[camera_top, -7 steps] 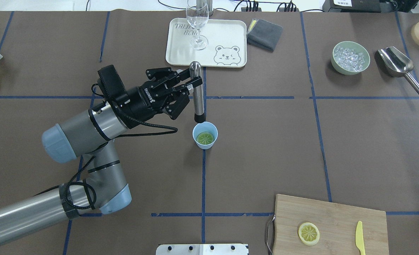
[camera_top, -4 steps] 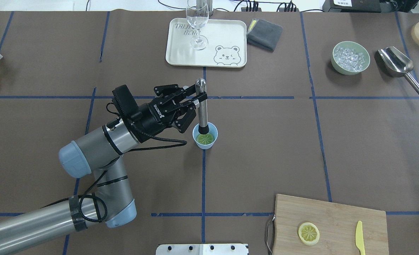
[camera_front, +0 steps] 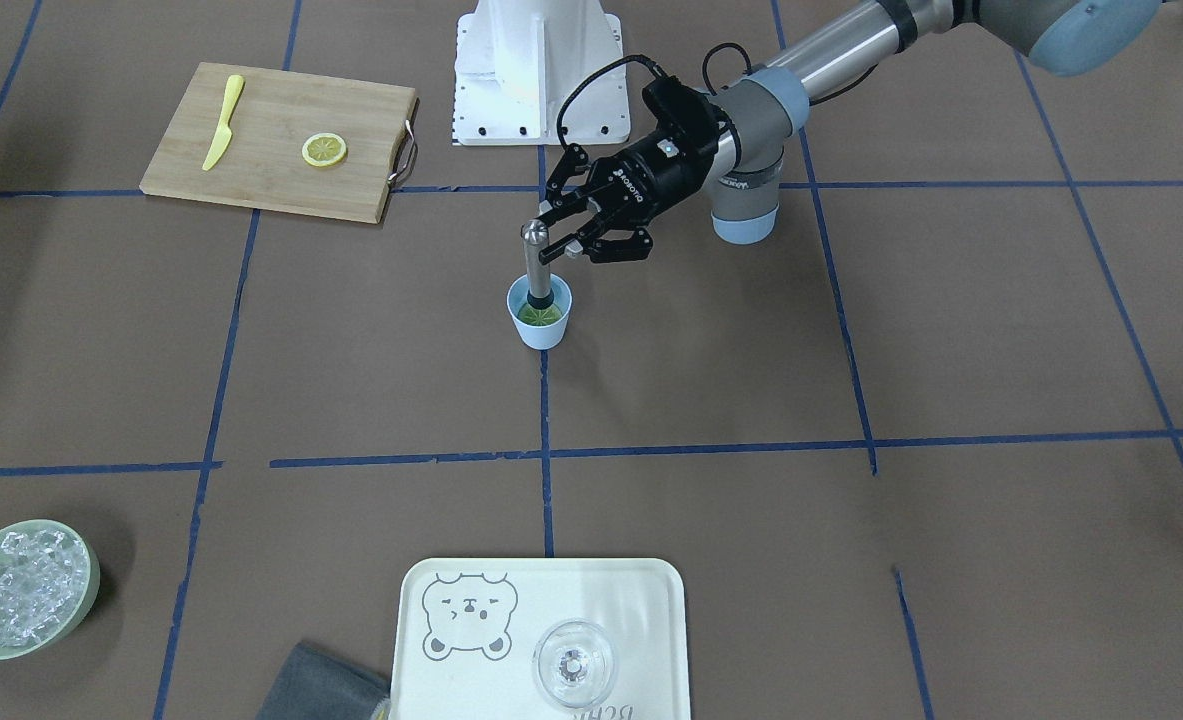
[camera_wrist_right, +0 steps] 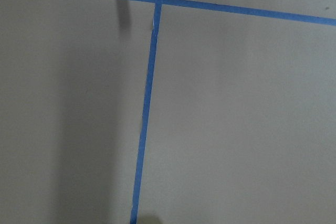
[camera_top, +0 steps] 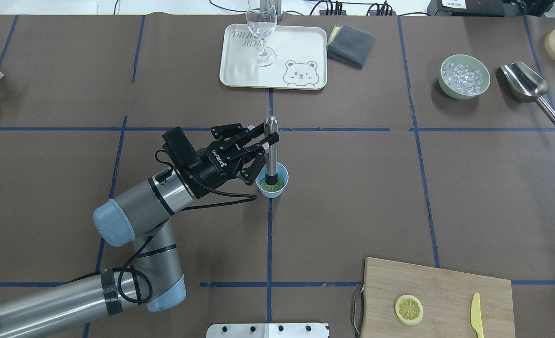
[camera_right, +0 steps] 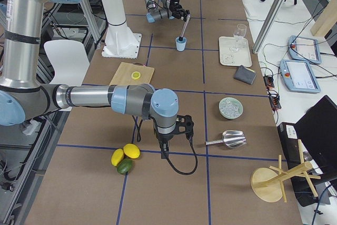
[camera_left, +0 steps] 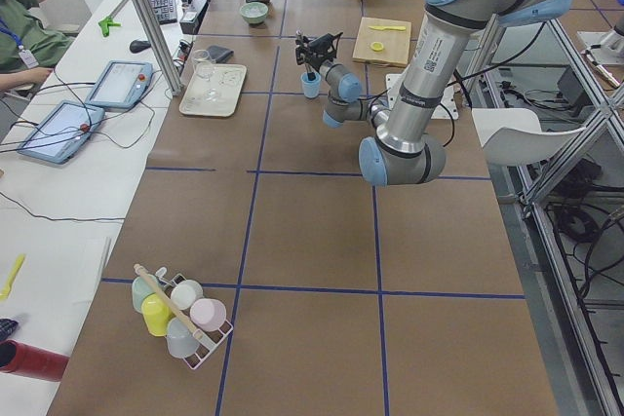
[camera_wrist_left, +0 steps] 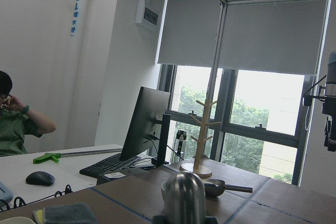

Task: Squeeze lemon into cup
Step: 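Press the muddler down into the cup onto the lemon slice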

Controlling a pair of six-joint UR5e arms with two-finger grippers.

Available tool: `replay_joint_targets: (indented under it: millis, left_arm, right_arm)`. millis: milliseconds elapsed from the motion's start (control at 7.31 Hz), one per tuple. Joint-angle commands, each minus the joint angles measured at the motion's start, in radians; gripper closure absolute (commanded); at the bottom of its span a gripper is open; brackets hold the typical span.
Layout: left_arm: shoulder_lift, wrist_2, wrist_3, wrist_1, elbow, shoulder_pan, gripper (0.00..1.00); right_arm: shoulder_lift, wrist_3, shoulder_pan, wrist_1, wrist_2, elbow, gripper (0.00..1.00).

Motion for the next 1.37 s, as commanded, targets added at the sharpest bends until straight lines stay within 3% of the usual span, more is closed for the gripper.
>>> replay_joint_targets:
  millis: [0,547,1230]
  left_arm:
    - [-0.008,0.031,0.001,0.0,0.051,0.013,1.0]
    - [-0.008,0.049,0.001,0.0,0.053,0.033,1.0]
    - [-0.009,0.002,-0.014,-0.009,-0.08,-0.059,1.0]
  right_arm:
    - [0.001,0.001,-0.001,0.0,0.0,-0.003,0.0]
    - [0.002,0.002,-0.001,0.0,0.002,-0.007,0.0]
    - [0.004,0.002,-0.001,0.0,0.002,-0.007,0.0]
